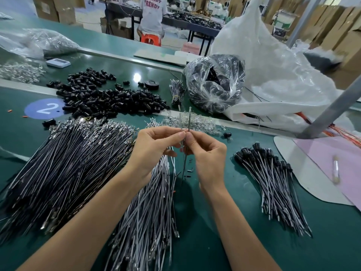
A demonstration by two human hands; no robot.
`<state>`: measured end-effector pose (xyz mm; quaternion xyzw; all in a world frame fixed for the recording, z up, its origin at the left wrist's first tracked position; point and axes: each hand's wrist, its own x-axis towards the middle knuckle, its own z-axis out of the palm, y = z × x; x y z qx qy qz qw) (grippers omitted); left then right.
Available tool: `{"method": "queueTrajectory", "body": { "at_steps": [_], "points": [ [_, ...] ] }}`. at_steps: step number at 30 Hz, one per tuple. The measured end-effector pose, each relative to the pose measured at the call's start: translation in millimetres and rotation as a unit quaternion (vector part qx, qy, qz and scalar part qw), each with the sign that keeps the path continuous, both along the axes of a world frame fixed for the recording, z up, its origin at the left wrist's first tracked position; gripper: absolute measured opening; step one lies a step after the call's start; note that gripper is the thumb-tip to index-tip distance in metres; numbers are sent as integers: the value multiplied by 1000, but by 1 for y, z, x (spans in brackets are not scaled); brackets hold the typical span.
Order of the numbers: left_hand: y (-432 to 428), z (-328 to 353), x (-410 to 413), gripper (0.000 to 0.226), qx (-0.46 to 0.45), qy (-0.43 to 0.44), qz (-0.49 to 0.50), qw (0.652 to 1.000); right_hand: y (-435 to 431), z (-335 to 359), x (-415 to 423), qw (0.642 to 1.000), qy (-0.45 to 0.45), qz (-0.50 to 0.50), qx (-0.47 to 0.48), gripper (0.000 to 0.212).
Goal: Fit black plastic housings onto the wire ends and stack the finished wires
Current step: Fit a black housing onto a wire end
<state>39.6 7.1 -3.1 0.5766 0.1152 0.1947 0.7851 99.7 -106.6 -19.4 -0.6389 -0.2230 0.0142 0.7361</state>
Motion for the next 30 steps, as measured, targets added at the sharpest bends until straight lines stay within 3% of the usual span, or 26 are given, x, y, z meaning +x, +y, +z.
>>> {"method": "queueTrajectory", "body": {
  "at_steps": [11,19,21,25,30],
  "points": [
    [4,0,0,19,-50,-7,0,999,-2,2,1,1000,3,-1,25,11],
    [9,-3,2,8,-52,35,-27,998,-13,9,11,982,-12,-122,142,10],
    [10,-5,3,4,-44,43,-27,998,-14,12,8,975,-54,-146,157,13],
    [12,-9,4,7,-42,48,-7,998,-12,11,0,970,-166,-144,101,17],
    [15,-9,7,22,-113,31,-16,993,-9,1,-4,982,-181,-28,-49,20]
  ]
}}
